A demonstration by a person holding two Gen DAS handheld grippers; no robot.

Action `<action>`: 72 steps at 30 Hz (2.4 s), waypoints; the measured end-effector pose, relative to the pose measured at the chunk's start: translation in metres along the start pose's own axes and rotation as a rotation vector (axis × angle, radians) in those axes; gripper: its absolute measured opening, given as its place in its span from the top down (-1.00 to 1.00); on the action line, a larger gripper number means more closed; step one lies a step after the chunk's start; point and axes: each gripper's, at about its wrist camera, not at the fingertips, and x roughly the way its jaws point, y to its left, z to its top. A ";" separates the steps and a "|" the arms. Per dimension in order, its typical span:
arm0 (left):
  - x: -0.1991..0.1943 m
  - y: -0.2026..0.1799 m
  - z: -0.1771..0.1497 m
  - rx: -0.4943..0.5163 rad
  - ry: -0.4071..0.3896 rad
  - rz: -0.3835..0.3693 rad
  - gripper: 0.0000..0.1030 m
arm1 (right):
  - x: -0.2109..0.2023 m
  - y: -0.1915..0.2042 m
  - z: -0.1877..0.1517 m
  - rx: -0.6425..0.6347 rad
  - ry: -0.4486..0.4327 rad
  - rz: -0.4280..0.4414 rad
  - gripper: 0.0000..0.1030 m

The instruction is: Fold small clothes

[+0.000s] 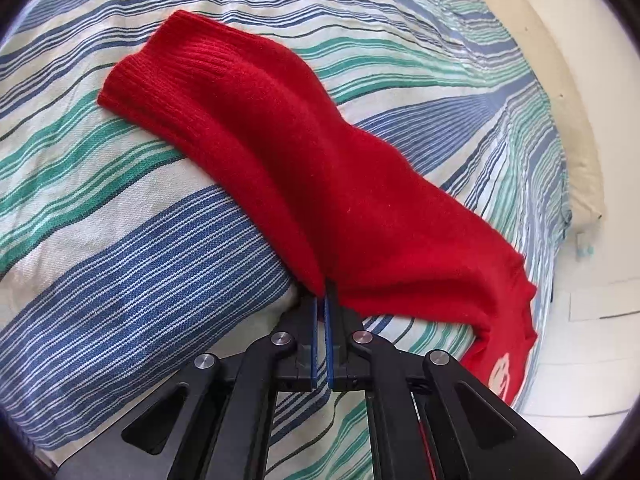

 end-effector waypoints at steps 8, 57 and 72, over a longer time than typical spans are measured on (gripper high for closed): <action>-0.051 0.007 -0.018 0.115 -0.050 0.050 0.21 | 0.000 0.002 0.000 -0.007 -0.002 0.001 -0.21; -0.034 -0.019 -0.207 0.816 0.195 0.022 0.95 | -0.010 -0.002 -0.006 0.011 0.050 0.023 0.92; -0.034 -0.013 -0.214 0.899 0.143 0.039 0.81 | -0.005 -0.014 -0.009 0.068 0.060 0.038 0.90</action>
